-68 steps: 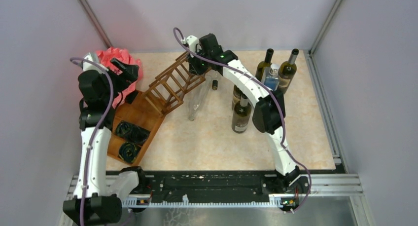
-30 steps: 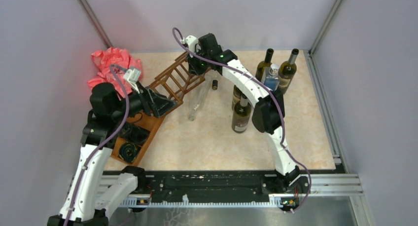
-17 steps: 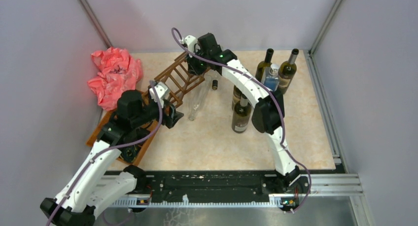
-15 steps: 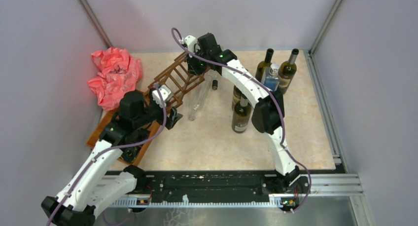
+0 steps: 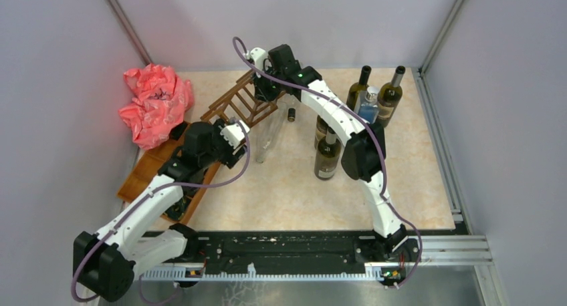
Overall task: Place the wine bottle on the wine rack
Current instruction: Adjust the wine rack at the center of the board.
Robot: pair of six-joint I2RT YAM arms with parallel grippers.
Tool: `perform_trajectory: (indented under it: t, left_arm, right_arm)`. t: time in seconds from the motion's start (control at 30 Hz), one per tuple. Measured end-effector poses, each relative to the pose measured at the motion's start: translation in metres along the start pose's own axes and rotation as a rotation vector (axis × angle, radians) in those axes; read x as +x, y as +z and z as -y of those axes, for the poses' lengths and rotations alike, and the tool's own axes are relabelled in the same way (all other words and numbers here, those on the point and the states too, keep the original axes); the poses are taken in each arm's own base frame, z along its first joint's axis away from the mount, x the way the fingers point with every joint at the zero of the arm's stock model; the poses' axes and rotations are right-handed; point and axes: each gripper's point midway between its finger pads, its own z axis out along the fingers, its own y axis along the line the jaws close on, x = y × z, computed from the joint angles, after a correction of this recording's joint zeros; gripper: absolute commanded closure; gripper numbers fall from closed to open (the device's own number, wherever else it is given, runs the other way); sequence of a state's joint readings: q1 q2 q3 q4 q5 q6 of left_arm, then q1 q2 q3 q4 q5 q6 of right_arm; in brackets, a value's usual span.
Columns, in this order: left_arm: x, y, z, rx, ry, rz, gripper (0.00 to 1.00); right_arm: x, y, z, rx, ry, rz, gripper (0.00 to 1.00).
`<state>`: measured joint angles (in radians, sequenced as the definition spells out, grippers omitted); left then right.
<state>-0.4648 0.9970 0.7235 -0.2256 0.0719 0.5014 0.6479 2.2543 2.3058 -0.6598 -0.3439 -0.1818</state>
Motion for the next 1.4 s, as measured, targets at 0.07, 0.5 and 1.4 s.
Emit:
perform_trajectory:
  t: [0.07,0.5,1.4]
  left_arm:
    - [-0.001,0.004,-0.005,-0.021,0.013,0.003,0.34]
    - [0.011,0.024,-0.002,-0.008,0.039,-0.042,0.96]
    - [-0.016,0.048,-0.061,-0.025,-0.160,0.134,1.00]
  right_arm:
    - [0.000,0.000,0.000,-0.001,0.000,0.000,1.00]
    - [-0.001,0.002,0.001,0.004,0.017,0.009,1.00]
    - [-0.074,-0.063,-0.030,-0.102,-0.116,0.185,0.06]
